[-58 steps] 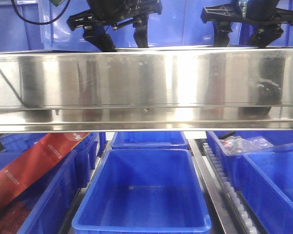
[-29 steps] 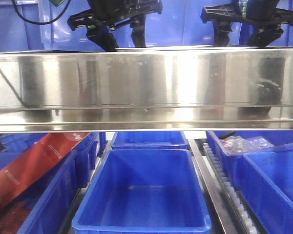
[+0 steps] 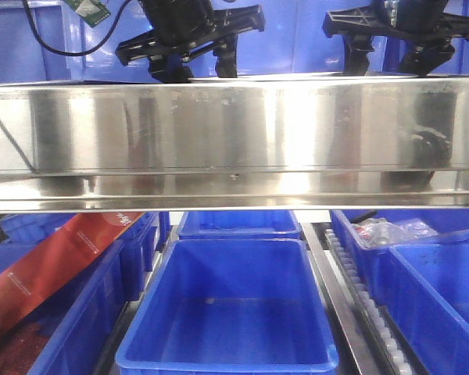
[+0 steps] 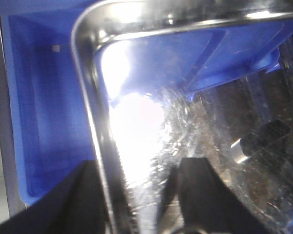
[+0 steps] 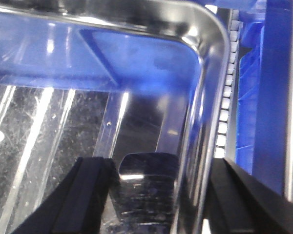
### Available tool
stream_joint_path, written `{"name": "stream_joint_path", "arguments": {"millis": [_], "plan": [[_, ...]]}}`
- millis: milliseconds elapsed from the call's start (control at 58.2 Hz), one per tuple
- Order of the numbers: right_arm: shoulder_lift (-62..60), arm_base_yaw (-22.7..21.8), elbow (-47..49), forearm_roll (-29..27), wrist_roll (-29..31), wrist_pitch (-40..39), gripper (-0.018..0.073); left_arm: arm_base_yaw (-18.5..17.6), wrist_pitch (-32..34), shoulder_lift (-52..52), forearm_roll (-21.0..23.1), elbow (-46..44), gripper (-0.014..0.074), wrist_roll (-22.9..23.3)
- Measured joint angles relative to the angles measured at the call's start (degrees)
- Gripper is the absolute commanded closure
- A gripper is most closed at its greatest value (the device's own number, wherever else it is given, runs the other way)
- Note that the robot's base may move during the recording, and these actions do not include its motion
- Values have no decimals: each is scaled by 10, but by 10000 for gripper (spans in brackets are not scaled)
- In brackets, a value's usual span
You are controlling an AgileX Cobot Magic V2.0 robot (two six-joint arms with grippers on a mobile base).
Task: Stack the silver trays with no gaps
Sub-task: 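Lift the silver tray with both grippers and pull it off the shelf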
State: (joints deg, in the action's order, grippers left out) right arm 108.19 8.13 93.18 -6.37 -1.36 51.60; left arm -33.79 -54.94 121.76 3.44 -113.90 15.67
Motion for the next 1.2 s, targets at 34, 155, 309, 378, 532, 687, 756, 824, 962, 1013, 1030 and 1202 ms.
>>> {"name": "stream_joint_path", "arguments": {"millis": [34,155,309,378,532,687,756,824,962,1013,1030,1202], "plan": [[0,0,0,2,-1,0,334,1,0,0,0,0,506,2],[0,-5,0,12,-5,0,510,5,-1,0,-10,-1,617,4],[0,-11,2,24,-10,1,637,8,-2,0,-13,-2,617,7],[0,-11,2,24,-12,1,636,8,-3,-2,-16,-2,617,7],[-5,-11,2,19,-12,3,640,8,-16,-11,-26,0,617,9],[-16,-6,2,11,-12,12,640,7,-32,-34,-42,3,617,9],[-25,-6,2,8,-12,14,640,7,-35,-45,-42,3,617,9],[-35,-6,2,8,-12,15,640,7,-39,-57,-42,3,617,9],[-56,-5,2,7,-11,29,640,5,-55,-74,-42,3,617,9],[-64,-5,4,5,-10,37,640,5,-60,-78,-41,3,617,9],[-66,-5,5,5,-10,40,640,5,-60,-79,-41,3,617,9],[-89,-5,23,4,-9,57,640,4,-61,-102,-39,3,617,9]]}}
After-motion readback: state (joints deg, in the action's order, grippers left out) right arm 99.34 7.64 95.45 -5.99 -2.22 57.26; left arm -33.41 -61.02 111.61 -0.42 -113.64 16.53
